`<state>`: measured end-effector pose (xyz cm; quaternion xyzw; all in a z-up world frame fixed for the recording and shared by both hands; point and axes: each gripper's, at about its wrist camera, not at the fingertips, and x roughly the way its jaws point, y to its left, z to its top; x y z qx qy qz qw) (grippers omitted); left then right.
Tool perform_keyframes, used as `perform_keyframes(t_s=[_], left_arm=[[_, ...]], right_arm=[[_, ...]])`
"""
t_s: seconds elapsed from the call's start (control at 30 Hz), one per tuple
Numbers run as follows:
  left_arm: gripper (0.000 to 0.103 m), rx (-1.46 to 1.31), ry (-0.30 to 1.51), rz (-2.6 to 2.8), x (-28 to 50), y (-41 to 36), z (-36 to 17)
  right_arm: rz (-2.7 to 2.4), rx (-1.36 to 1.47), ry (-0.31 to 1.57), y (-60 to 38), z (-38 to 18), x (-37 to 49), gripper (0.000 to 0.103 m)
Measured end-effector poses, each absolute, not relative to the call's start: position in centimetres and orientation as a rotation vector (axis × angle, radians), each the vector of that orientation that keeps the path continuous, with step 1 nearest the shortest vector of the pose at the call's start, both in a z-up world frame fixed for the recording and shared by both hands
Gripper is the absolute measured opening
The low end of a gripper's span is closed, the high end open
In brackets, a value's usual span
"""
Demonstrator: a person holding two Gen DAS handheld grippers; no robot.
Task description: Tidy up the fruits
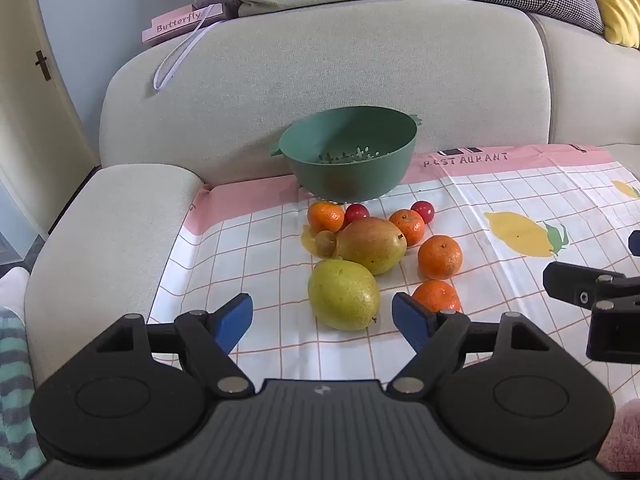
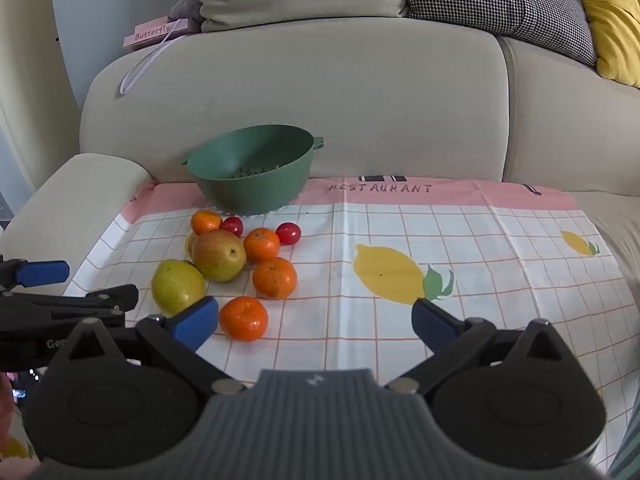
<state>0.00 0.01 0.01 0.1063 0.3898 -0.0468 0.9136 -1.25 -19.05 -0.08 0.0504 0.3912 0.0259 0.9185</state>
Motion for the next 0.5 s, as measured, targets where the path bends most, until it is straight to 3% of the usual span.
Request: perform_keyframes(t_s=[0.5], left_arm=[[0.093, 0.223, 0.810, -0.096, -0.18, 0.06, -0.21]], right_arm=[[0.052, 0.106, 0.796, -19.12, -0.04, -1.35, 0.099]])
